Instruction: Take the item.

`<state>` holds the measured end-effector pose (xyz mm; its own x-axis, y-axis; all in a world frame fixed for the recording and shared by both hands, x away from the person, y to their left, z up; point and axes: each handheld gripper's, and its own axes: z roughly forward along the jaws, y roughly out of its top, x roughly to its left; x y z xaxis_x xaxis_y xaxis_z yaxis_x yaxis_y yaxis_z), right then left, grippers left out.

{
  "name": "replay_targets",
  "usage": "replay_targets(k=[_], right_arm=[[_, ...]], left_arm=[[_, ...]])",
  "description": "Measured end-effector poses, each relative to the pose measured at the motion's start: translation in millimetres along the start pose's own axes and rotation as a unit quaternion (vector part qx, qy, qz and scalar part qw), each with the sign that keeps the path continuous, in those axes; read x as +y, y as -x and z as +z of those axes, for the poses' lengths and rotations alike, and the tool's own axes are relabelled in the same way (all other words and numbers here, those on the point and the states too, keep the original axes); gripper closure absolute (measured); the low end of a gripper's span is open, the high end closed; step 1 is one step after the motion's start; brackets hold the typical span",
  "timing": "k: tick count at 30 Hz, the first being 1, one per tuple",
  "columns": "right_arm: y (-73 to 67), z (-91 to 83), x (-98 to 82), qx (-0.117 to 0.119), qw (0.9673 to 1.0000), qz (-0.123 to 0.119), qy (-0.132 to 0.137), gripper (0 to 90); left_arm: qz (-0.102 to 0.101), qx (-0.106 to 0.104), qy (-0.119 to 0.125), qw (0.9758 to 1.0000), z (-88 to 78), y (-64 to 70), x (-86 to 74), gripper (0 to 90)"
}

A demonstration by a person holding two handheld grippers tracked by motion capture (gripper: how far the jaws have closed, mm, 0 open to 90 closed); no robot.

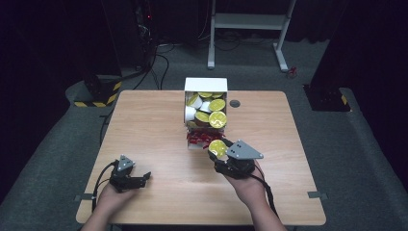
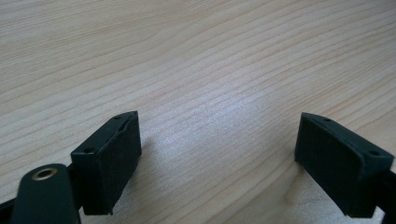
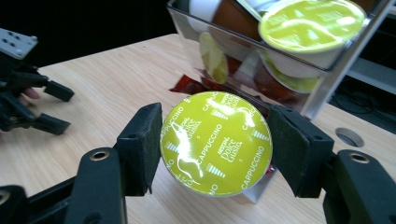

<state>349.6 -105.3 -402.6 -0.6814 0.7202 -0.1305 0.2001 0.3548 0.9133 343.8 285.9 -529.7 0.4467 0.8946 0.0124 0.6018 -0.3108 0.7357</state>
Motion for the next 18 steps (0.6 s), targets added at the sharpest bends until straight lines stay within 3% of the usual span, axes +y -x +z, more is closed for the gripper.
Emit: replay_targets(k=[6, 18], right_arm=[[9.2, -1.4, -2.3, -0.014, 0.9999, 0.009, -0.003, 38.3], [40.9, -10.1, -12.7, -0.054, 0.9978, 0.037, -0.007, 38.3]], left_arm=[[0.000, -0.001, 0.000, 1.0000, 0.0, -0.1, 0.0, 15.0], [0.000, 0.000, 0.000, 1.0000, 0.0, 0.1, 0.1, 15.0]])
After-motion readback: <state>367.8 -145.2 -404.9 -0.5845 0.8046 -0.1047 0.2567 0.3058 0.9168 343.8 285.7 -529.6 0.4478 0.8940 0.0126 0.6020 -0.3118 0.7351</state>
